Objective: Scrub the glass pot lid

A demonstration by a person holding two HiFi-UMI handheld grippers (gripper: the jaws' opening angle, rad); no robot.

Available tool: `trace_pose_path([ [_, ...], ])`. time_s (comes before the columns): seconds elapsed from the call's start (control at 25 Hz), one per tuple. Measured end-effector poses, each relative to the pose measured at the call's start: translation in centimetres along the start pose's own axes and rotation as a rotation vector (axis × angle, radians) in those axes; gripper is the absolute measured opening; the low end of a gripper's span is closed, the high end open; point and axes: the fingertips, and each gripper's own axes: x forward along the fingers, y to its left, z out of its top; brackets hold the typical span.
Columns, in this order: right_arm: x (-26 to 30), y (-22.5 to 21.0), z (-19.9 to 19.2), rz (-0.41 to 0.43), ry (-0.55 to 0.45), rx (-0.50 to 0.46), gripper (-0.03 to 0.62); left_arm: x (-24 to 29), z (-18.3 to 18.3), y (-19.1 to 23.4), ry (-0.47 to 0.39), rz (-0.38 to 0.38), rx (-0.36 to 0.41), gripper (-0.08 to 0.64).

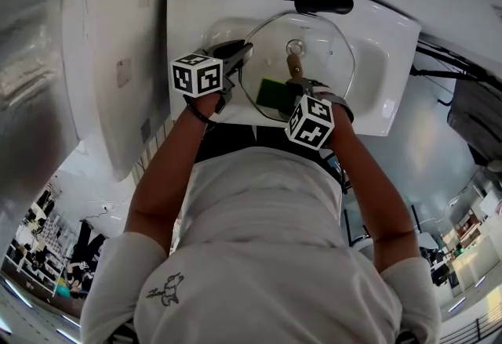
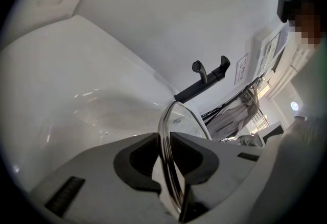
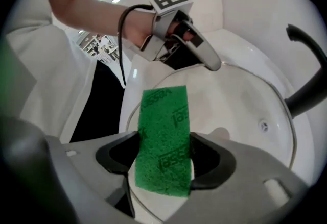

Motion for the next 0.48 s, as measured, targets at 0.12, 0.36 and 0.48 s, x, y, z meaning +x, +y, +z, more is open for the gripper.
trace_pose_path([
  [0.12,-0.4,0.7,-1.1,0.044,0.024,-0.005,0.305,0.0,-0.1,-0.1,0.008,-0.007,-0.001,0.067],
  [0.36,-1.1,-3.6,4.5,-0.075,-0.09,-0.01,0.305,0.0,-0.1,-0.1,0.016,-0.02,-0.012,0.067],
  [0.48,0.0,-3.6,5.7,-0.05,-0.062,-0.06,0.305,0.0,0.0,-0.2,0.021,-0.019,-0.013,0.067],
])
